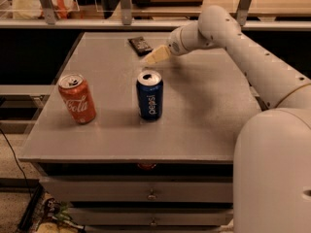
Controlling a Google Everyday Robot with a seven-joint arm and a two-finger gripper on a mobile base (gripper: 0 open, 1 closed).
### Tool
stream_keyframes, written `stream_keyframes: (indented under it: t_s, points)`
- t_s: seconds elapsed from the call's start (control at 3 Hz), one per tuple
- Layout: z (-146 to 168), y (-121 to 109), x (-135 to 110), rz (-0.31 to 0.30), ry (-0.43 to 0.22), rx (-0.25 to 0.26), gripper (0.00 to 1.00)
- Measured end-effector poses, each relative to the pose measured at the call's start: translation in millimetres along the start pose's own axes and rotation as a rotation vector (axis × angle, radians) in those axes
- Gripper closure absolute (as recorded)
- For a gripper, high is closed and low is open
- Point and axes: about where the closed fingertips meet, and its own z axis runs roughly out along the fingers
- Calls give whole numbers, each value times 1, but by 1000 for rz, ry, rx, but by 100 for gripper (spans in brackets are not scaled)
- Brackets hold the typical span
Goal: Move rxbar chocolate near pepsi can
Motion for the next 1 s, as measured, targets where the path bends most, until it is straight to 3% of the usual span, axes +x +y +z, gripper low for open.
stream_keyframes:
  t_s: [0.67,1.0]
  points:
    - [0,13,-7,-33,-13,-29,0]
    - [5,17,-14,-12,-25,-38,0]
